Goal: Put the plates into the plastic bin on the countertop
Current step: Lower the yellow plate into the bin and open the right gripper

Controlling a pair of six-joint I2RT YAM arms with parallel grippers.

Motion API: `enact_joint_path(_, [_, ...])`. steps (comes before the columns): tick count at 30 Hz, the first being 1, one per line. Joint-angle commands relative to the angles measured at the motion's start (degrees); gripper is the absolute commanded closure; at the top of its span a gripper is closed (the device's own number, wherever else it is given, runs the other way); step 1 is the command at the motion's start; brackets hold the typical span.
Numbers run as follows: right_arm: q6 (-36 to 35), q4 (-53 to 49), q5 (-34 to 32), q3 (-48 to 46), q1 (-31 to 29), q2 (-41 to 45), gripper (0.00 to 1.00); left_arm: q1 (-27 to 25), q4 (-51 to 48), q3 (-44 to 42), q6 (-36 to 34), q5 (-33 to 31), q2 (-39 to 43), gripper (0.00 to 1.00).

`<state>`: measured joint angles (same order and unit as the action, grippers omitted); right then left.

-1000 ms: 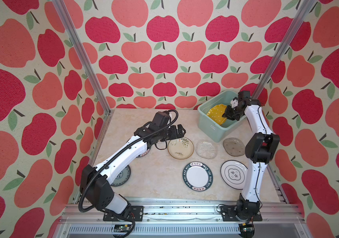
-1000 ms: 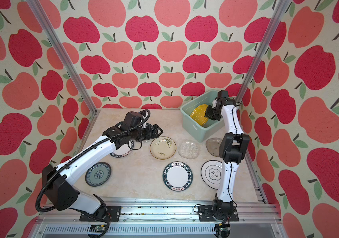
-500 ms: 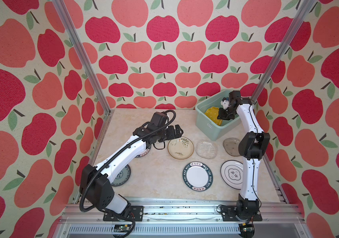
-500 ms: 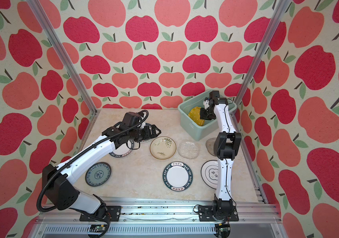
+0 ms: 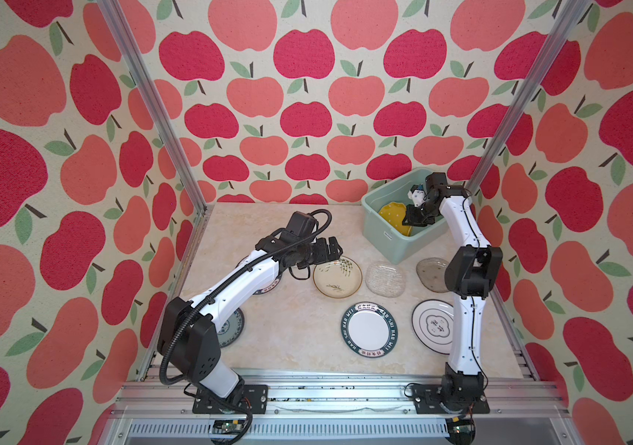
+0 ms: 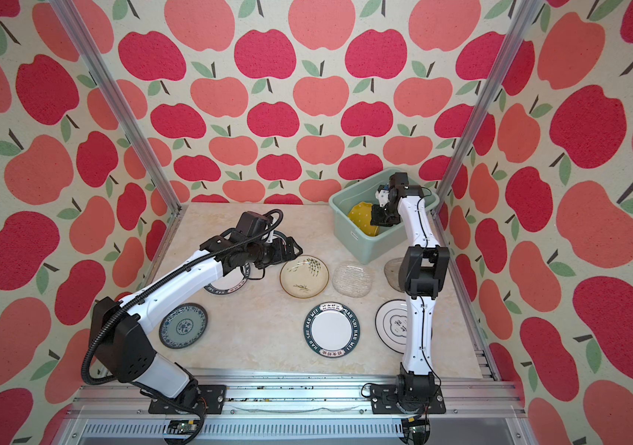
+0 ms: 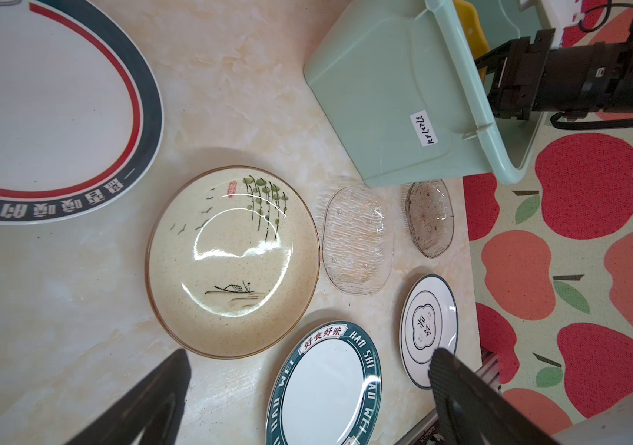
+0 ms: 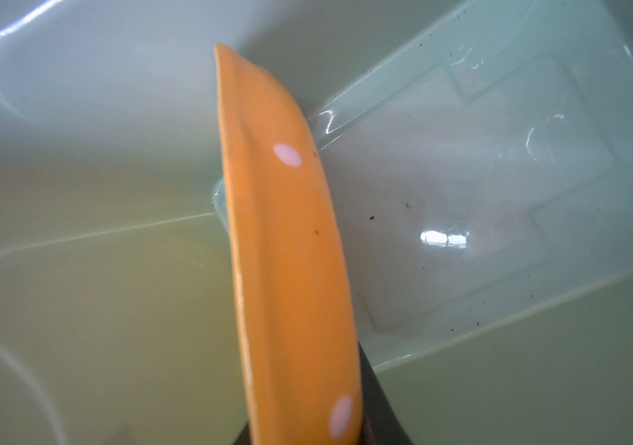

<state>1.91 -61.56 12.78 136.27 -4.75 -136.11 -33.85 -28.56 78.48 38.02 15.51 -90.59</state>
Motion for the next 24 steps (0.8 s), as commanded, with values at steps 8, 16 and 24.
enact_joint_path(8, [-0.6, 3.9, -2.6, -1.3, -0.4, -2.6, 0.74, -0.2, -2.3, 2.7, 1.0, 1.0, -2.2, 0.02])
enact_joint_path(16, [-0.5, 5.9, -3.9, -2.0, -0.1, -2.8, 0.67, -0.1, -2.1, 3.2, 1.7, 1.1, -3.3, 0.03])
enact_joint_path(24, [-1.0, 7.4, -7.1, -2.7, 0.2, -3.7, 0.56, -0.1, -2.2, 2.9, 1.9, 1.1, -4.1, 0.03])
